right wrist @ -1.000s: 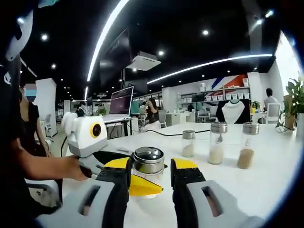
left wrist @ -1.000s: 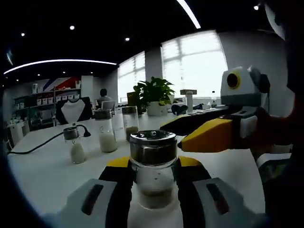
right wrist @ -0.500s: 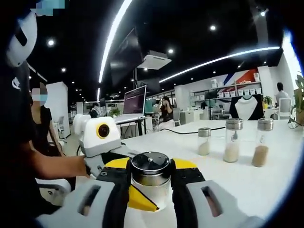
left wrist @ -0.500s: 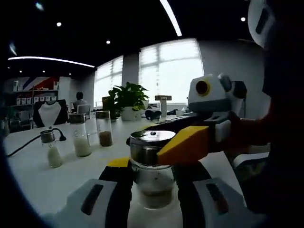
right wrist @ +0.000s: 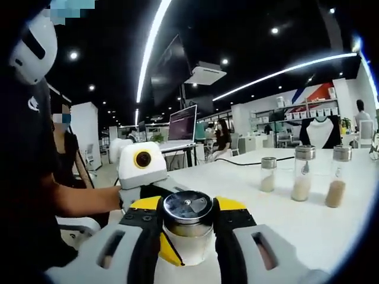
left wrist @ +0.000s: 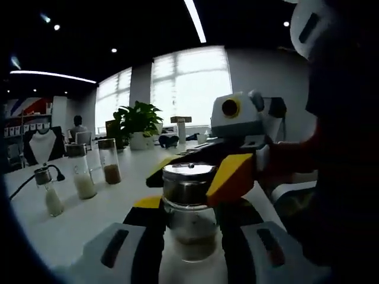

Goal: Rotate the seasoning bottle until the label or dispensing opening points toward the visible target arrow and the bottle remains upright within the marked orientation range

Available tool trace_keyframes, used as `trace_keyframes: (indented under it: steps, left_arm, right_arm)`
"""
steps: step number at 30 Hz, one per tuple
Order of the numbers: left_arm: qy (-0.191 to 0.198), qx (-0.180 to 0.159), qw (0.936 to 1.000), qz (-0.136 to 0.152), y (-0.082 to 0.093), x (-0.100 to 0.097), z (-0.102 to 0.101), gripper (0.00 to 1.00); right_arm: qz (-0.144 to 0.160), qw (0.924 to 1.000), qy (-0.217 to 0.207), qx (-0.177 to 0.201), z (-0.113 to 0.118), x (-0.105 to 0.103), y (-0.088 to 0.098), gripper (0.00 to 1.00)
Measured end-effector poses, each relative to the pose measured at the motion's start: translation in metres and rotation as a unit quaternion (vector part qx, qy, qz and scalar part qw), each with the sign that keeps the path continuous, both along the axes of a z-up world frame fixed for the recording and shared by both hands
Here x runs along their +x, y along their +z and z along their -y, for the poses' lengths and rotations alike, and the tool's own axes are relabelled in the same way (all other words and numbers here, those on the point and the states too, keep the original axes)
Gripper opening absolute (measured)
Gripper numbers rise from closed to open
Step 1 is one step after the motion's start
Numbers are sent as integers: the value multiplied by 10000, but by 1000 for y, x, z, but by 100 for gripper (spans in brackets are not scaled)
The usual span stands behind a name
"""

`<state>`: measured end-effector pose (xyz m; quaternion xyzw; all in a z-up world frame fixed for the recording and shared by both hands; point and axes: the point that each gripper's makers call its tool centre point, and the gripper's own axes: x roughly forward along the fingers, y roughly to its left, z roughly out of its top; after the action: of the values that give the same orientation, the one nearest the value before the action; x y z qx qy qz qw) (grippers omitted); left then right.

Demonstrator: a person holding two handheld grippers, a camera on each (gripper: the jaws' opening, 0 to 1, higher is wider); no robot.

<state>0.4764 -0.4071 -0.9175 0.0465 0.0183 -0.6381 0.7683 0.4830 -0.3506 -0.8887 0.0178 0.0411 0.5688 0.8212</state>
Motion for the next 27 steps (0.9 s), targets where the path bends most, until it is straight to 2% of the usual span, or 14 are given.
trace_keyframes:
  steps: [3,7,12,15,17,19,20,23,27]
  left_arm:
    - [2,40,10000,-2,-3,1,2,37]
    - [514,131,9983,230,-7,18,5,38]
    - [1020,68,9948,5,-9,28,6,38]
    - [1577,118,9874,-10,-11,38,6,40]
    - [2051,278,9780,269,-13,46,5,40]
    - [2390,323,9704,128,-18,49,5,39]
    - [2499,310,9677,72,-19,50,6,37]
    - [2785,391,9594,193,-22,55,8,37]
    - [3002,437,9524,292,-20,61,8,37]
  right_arm:
    - [-62,9999,-90,-20,1,2,-2,31]
    - [41,9978,-637,-192,9,18,-9,31]
    - [-147,9957,-917,-74,15,29,-10,31]
    - [-144,9921,-1239,-147,19,37,-12,31]
    - [-121,9880,-1523,-224,23,44,-13,31]
    - [-158,9850,-1707,-210,24,49,-12,31]
    - [-169,9840,-1765,-179,25,50,-11,31]
    - [-69,9808,-1949,-72,24,53,-3,31]
    - [107,9766,-2131,-255,23,54,-1,31]
